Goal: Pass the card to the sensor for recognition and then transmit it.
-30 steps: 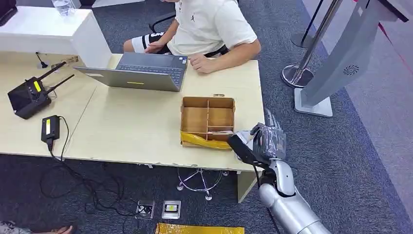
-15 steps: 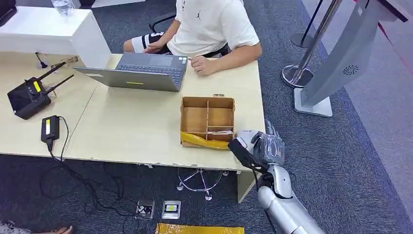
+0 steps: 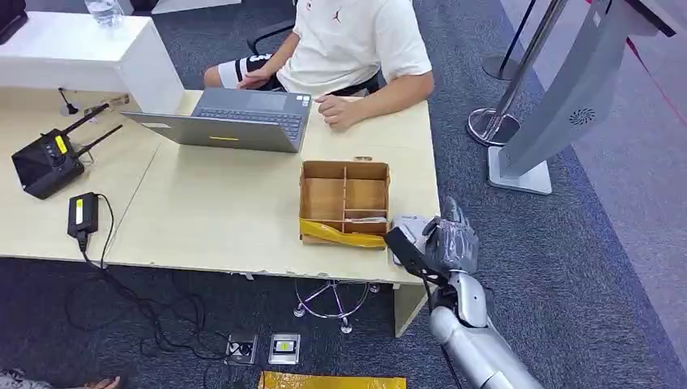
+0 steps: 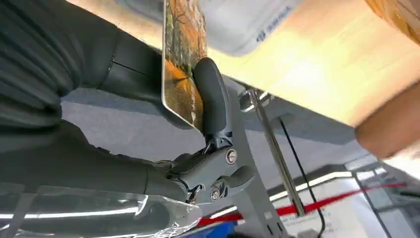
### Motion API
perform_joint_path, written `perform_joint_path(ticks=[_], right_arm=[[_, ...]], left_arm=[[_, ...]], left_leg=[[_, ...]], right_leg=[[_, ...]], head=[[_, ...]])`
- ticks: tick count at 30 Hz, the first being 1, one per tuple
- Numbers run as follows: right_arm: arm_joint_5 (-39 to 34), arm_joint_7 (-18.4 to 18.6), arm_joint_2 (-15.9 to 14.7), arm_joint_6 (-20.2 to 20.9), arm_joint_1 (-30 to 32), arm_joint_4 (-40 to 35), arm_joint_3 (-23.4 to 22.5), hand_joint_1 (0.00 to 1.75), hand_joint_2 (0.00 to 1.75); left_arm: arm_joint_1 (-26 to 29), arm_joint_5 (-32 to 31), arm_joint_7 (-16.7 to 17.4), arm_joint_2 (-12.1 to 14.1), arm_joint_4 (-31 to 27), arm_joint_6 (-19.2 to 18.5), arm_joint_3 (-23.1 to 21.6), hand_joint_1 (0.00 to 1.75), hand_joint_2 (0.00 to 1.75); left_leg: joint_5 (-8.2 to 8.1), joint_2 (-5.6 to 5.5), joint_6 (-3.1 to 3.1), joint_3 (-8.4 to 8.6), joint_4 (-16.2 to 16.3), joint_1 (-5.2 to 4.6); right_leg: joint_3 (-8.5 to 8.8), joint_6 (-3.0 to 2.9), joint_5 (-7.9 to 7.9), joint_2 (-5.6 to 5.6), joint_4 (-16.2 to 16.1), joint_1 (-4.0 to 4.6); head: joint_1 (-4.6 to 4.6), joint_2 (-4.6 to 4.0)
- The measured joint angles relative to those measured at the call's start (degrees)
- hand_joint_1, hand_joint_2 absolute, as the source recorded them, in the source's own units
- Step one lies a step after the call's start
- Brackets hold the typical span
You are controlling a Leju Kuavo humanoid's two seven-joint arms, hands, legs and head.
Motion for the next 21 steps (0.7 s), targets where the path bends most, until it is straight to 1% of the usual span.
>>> perform_joint_path(ticks=[1, 4, 6, 9, 11, 16, 21], right_arm=[[0.9, 0.1, 0.0, -0.9, 0.1, -1.0, -0.1, 1.75, 1.75], [5.0, -0.1, -0.1, -1.7, 0.6, -5.4, -1.6, 1.75, 1.75], [8.9, 0.6, -0.2, -1.8, 0.7, -11.1, -2.9, 1.75, 1.75], [11.6, 2.4, -0.5, -1.8, -0.7, -19.1, -3.7, 1.75, 1.75], [12.7, 3.3, -0.6, -0.9, -2.2, -23.4, -3.9, 1.75, 1.75], [15.6, 4.7, -0.7, 4.7, -8.7, -30.4, -3.3, 1.75, 1.75], [18.8, 5.1, 0.1, 12.5, -13.5, -29.9, -0.5, 1.75, 1.75]], left_arm=[[0.0, 0.0, 0.0, 0.0, 0.0, 0.0, 0.0, 0.0, 1.75], [0.0, -0.2, 0.0, 0.0, 0.0, -0.1, 0.0, 0.0, 1.75], [0.0, -0.4, 0.0, 0.0, 0.0, -0.2, 0.0, 0.0, 1.75], [0.0, -0.8, 0.0, 0.0, 0.0, -0.4, 0.0, 0.0, 1.75], [0.0, -1.4, 0.0, 0.0, 0.0, -0.7, 0.0, 0.0, 1.75], [-1.1, -3.0, 0.0, -0.2, -0.3, -1.9, 0.0, 0.0, 1.75], [-2.5, -4.3, 0.0, -0.6, -0.3, -3.1, 0.0, 0.0, 1.75]], left_leg=[[0.0, 0.0, 0.0, 0.0, 0.0, 0.0], [0.0, 0.01, 0.0, -0.02, 0.0, 0.0], [0.0, 0.01, 0.0, -0.05, 0.0, 0.0], [0.0, 0.02, 0.0, -0.04, 0.0, 0.0], [0.0, 0.06, 0.0, -0.05, 0.0, -0.01], [0.01, 0.13, 0.0, -0.04, 0.0, -0.01], [0.02, 0.13, 0.0, -0.08, 0.0, 0.0]], right_leg=[[-0.01, 0.0, 0.0, 0.01, 0.0, 0.0], [-0.02, 0.0, 0.0, 0.06, 0.0, 0.0], [-0.07, 0.0, 0.0, 0.06, 0.0, 0.0], [-0.07, 0.0, 0.0, 0.08, 0.0, 0.0], [-0.08, 0.0, 0.01, 0.12, 0.0, -0.01], [-0.08, 0.0, 0.09, 0.14, 0.0, -0.01], [-0.1, -0.01, 0.11, 0.15, 0.0, 0.0]], head=[[-0.02, 0.0], [-0.02, 0.0], [-0.02, 0.0], [-0.02, 0.0], [0.0, 0.0], [-0.02, 0.0], [-0.02, 0.0]])
